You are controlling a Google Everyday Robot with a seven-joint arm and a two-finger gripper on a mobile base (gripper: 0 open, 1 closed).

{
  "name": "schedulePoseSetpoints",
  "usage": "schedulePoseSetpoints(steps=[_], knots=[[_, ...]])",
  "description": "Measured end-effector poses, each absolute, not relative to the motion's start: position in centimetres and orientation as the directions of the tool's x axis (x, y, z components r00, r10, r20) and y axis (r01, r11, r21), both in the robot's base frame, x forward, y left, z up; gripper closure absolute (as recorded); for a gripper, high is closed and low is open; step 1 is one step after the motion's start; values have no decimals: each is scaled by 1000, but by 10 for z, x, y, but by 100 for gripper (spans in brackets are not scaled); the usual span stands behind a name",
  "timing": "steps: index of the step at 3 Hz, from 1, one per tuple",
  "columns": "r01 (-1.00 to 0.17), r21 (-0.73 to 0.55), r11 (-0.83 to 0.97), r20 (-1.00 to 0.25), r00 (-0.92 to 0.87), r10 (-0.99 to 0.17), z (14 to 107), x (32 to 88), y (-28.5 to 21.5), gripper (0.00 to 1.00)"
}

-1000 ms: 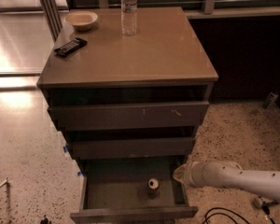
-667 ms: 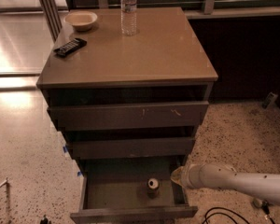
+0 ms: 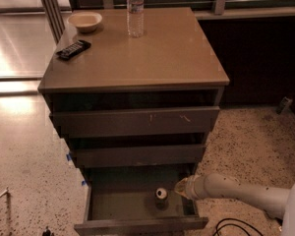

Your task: Pick orange can from bottom drawer and place on counter

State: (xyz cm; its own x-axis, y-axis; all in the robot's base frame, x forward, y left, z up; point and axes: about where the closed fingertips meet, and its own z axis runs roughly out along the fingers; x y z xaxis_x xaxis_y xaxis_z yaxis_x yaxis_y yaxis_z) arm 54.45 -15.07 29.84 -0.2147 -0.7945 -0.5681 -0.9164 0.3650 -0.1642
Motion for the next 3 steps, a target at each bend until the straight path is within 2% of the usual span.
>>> schedulePoseSetpoints(steps=[1,3], knots=[[-927,-159,340,-555,-201,-807,296,540,-149,88],[-946,-120,301,-539,-192,-820,280,537,-145,43]])
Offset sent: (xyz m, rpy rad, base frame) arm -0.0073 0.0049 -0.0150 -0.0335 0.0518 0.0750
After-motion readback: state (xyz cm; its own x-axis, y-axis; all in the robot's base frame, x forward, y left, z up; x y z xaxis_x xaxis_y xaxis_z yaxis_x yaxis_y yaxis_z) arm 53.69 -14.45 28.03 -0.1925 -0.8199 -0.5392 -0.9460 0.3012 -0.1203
